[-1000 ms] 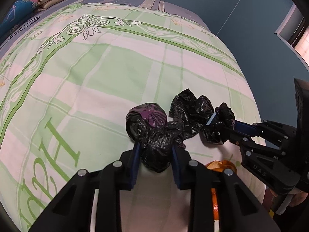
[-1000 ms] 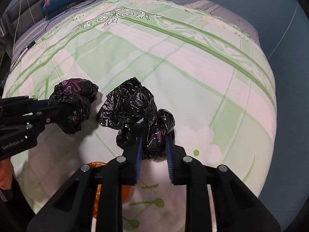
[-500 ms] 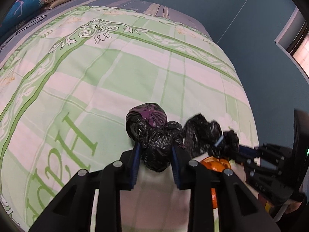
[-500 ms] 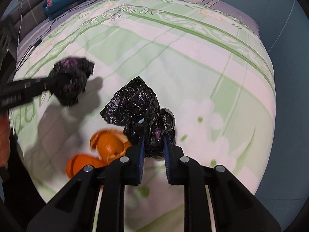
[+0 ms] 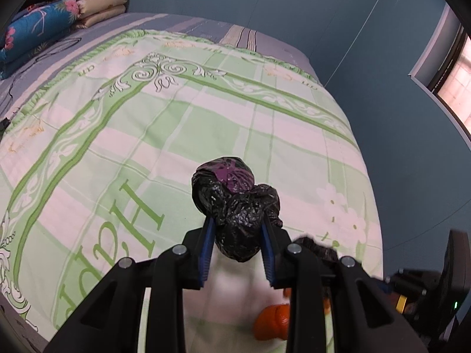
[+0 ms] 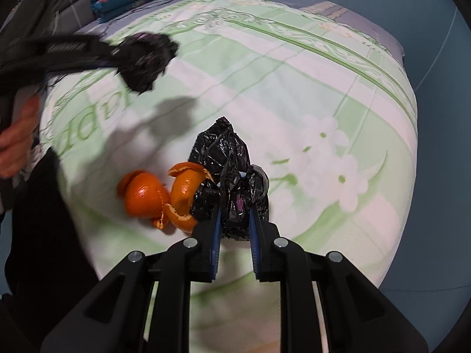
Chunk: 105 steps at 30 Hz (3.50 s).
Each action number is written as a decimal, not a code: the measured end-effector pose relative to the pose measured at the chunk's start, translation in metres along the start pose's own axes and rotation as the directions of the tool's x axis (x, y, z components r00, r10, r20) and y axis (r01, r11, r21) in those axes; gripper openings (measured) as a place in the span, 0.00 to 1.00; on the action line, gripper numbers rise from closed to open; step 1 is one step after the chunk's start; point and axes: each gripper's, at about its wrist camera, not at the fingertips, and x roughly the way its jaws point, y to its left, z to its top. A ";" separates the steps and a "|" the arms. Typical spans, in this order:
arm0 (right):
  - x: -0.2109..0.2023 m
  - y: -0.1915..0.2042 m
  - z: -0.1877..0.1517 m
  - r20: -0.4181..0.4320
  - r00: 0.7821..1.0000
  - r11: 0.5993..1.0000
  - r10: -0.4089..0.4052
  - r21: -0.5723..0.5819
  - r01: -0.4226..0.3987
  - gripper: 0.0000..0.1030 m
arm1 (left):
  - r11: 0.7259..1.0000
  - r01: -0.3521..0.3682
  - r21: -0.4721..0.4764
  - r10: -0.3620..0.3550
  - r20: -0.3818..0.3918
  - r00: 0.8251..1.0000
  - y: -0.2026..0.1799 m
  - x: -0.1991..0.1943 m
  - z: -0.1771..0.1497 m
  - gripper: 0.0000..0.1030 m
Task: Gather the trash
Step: 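Carry the black bag with the left tool while the right tool carries its black bag to the bin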
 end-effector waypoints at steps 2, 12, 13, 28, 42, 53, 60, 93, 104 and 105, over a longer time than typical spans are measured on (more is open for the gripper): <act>-0.009 0.006 -0.008 0.004 1.000 1.000 0.017 -0.006 -0.017 0.16 | 1.000 0.001 0.006 -0.001 0.011 1.000 -0.003 -0.008 -0.001 0.26; -0.071 -0.004 -0.046 0.094 0.995 0.999 -0.020 0.050 0.016 0.15 | 0.999 0.013 0.036 -0.016 0.078 0.997 -0.023 -0.047 -0.004 0.26; -0.077 -0.007 -0.047 0.105 0.994 0.998 -0.027 0.060 0.020 0.15 | 0.999 0.018 0.038 -0.021 0.084 0.996 -0.025 -0.051 -0.005 0.26; -0.167 -0.041 -0.069 0.290 0.947 0.982 -0.140 0.162 0.096 0.15 | 0.990 0.075 0.118 -0.092 0.151 0.984 -0.075 -0.099 -0.021 0.26; -0.223 -0.071 -0.103 0.368 0.894 0.950 -0.255 0.266 0.161 0.15 | 0.949 0.179 0.260 -0.223 0.152 0.963 -0.151 -0.132 -0.047 0.26; -0.247 -0.100 -0.144 0.353 0.868 0.901 -0.349 0.382 0.206 0.15 | 0.898 0.225 0.378 -0.281 0.101 0.954 -0.214 -0.139 -0.083 0.26; -0.253 -0.115 -0.182 0.315 0.862 0.858 -0.397 0.460 0.227 0.15 | 0.857 0.265 0.442 -0.320 0.051 0.946 -0.244 -0.135 -0.106 0.26; -0.207 -0.150 -0.297 0.059 0.888 0.692 -0.457 0.651 0.313 0.16 | 0.676 0.344 0.652 -0.341 -0.137 0.930 -0.364 -0.095 -0.211 0.26; -0.198 -0.157 -0.304 0.041 0.895 0.699 -0.445 0.640 0.318 0.16 | 0.657 0.356 0.665 -0.321 -0.180 0.930 -0.381 -0.082 -0.223 0.26; -0.197 -0.158 -0.305 0.037 0.895 0.700 -0.444 0.639 0.321 0.16 | 0.657 0.359 0.663 -0.320 -0.186 0.929 -0.382 -0.081 -0.224 0.26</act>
